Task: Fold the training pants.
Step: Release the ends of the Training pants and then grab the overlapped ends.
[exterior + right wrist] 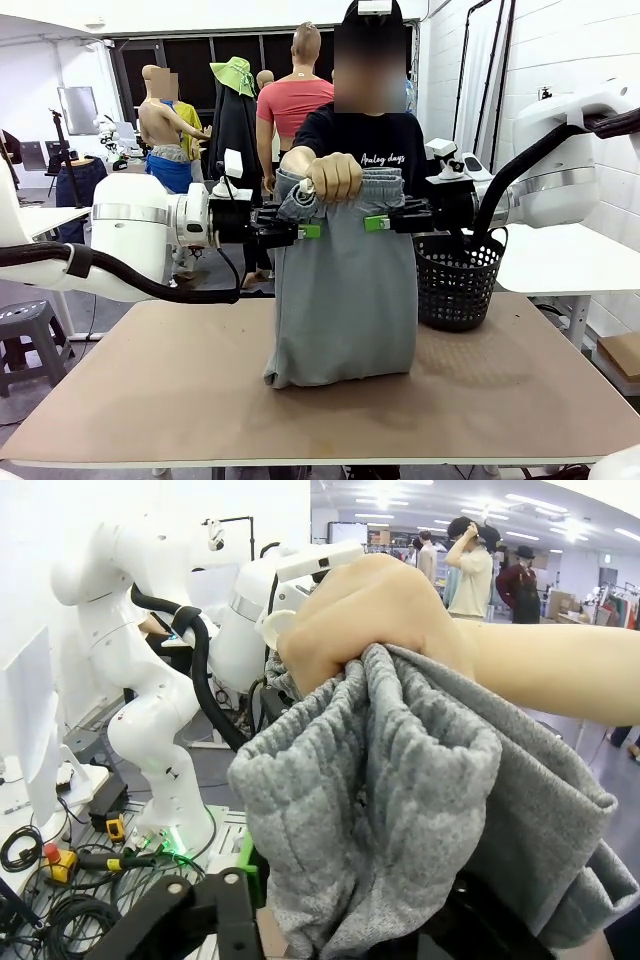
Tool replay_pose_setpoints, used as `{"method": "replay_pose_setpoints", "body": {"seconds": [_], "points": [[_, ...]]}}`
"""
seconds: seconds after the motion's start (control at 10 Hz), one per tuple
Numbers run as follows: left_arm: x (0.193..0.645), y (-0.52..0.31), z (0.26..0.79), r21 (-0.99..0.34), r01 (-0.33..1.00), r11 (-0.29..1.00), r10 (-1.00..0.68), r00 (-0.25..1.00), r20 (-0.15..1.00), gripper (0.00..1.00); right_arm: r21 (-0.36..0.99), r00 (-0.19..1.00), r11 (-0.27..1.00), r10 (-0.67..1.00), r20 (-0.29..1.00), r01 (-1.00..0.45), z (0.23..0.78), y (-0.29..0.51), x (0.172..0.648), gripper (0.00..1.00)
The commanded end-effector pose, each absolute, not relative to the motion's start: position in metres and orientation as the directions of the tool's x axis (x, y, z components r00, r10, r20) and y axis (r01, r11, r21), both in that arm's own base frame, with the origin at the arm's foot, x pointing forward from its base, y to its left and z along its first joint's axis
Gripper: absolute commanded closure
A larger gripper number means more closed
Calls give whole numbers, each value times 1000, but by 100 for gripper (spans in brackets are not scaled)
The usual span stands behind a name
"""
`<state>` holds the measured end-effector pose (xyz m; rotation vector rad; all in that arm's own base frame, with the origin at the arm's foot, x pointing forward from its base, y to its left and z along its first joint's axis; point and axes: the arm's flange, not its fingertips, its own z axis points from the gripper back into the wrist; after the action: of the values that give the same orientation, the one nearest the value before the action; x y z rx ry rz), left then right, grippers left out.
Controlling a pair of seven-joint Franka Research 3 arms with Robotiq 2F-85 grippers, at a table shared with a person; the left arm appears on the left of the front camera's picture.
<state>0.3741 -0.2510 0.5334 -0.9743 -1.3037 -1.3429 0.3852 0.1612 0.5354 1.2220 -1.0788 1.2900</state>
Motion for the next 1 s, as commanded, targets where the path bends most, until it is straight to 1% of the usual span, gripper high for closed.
{"method": "replay_pose_setpoints", "body": {"seconds": [0.0,0.8,0.9], "points": [[371,-246,533,174,981,81,-88,-167,982,0,61,51,-103,97,994,-993,539,161,386,0],[369,-244,536,107,992,74,-54,-103,993,0,60,49,-89,117,992,-994,535,160,385,0],[367,-243,536,107,990,89,-64,-101,993,0,41,33,-60,131,991,-997,535,160,385,0]]}}
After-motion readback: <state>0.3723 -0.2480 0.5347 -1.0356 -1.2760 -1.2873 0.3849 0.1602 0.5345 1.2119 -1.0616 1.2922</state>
